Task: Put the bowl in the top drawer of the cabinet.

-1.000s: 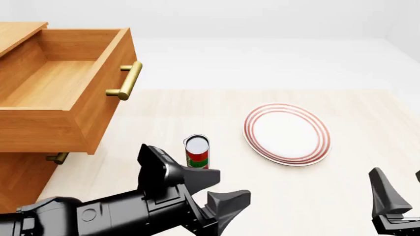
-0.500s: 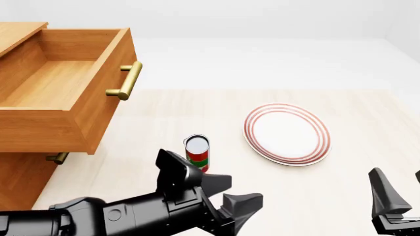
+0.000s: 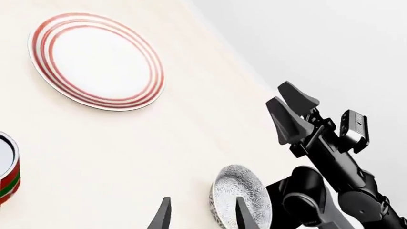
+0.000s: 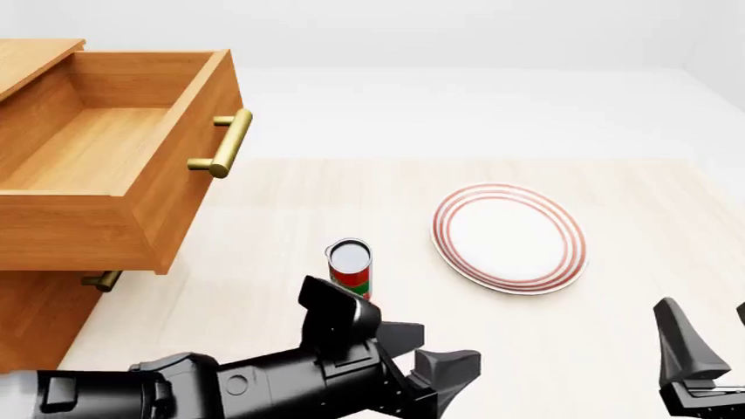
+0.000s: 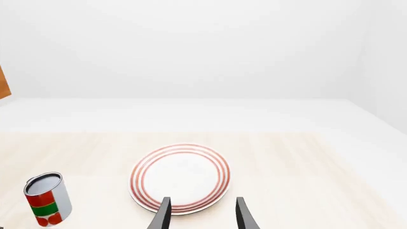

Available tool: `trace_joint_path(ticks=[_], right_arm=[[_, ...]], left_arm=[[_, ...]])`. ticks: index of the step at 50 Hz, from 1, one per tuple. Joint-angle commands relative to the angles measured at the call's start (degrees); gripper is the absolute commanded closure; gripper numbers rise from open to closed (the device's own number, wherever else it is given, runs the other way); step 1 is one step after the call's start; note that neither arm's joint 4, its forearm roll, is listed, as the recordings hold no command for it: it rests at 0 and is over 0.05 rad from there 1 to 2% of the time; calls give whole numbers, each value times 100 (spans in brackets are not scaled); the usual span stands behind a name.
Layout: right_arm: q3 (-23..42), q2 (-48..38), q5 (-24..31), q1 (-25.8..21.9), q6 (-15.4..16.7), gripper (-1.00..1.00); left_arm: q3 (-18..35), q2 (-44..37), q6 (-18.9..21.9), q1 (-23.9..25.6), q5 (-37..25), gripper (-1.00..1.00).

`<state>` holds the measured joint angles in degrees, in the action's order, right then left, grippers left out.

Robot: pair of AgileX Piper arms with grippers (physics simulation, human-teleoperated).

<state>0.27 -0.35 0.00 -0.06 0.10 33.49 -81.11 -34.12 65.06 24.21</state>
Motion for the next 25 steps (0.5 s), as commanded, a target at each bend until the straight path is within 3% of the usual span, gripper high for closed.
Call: trace_joint_path(ticks=[1, 25], right_arm=[[-2, 9, 5, 0, 7, -100], [9, -1, 7, 0, 5, -100]], left_arm=[[102, -331, -260, 92, 89, -100], [306, -921, -741, 318, 130, -100]])
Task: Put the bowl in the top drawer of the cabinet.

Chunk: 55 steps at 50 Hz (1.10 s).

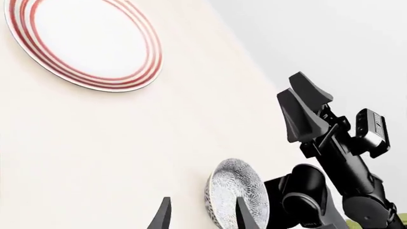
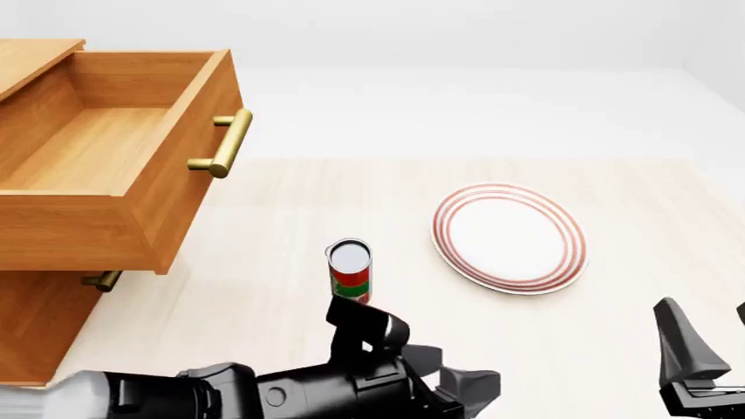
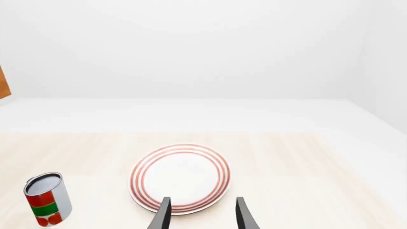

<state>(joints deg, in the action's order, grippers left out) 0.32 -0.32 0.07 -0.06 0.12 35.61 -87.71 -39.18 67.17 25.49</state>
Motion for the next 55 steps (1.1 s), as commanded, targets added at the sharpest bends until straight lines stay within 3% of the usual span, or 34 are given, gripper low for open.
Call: trace_joint_path(ticks=[1, 27, 55], right_arm=[[2, -3, -1, 0, 3, -100], [6, -2, 2, 0, -1, -100], [62, -11, 50, 0, -1, -100]], left_arm=[[101, -267, -233, 115, 1, -100], [183, -948, -864, 436, 189, -100], [194, -1301, -1138, 631, 371, -100]])
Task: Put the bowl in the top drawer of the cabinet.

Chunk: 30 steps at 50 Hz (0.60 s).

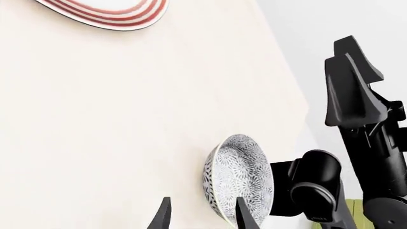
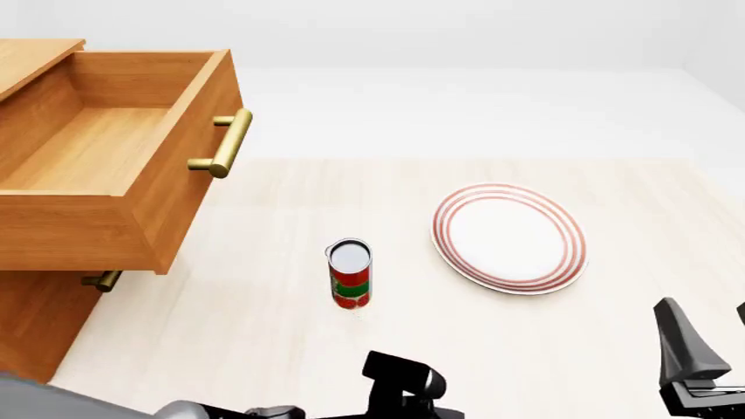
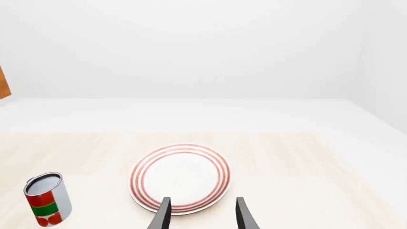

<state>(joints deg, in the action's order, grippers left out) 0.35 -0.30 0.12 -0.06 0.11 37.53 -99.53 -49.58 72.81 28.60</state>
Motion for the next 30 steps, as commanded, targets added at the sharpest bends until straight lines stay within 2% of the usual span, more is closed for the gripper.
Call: trace_joint_path(ticks=[1, 30], right_arm=[[59, -12, 45, 1, 4, -100], [58, -12, 45, 0, 1, -100]], left_arm=[[4, -131, -105, 74, 64, -100], [182, -339, -143, 157, 53, -100]])
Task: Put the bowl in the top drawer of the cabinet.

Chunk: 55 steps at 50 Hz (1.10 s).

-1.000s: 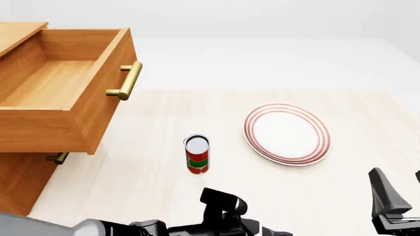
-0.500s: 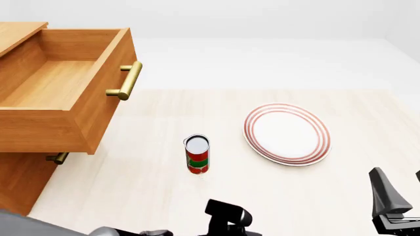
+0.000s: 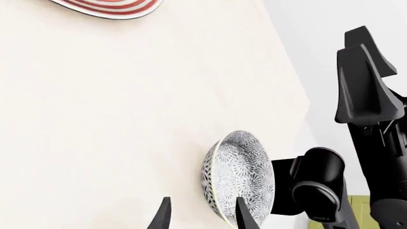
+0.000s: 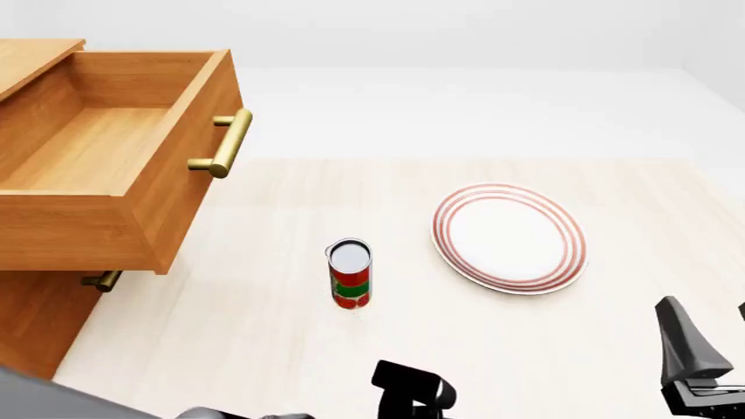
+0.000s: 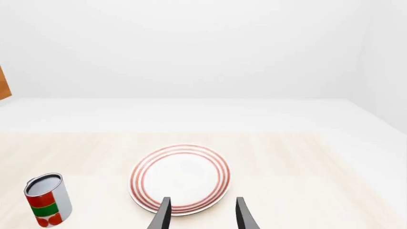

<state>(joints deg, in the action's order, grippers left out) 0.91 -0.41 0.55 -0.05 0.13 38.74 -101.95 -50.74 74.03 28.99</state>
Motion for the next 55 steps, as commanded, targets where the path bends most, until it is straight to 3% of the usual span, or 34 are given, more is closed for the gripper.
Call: trace_joint_path(ticks=[1, 55], right_arm=[[3, -1, 2, 1, 0, -100], [-50, 8, -41, -1, 1, -100]], left_arm=[[68, -111, -34, 40, 20, -100], [494, -685, -194, 227, 43, -100]])
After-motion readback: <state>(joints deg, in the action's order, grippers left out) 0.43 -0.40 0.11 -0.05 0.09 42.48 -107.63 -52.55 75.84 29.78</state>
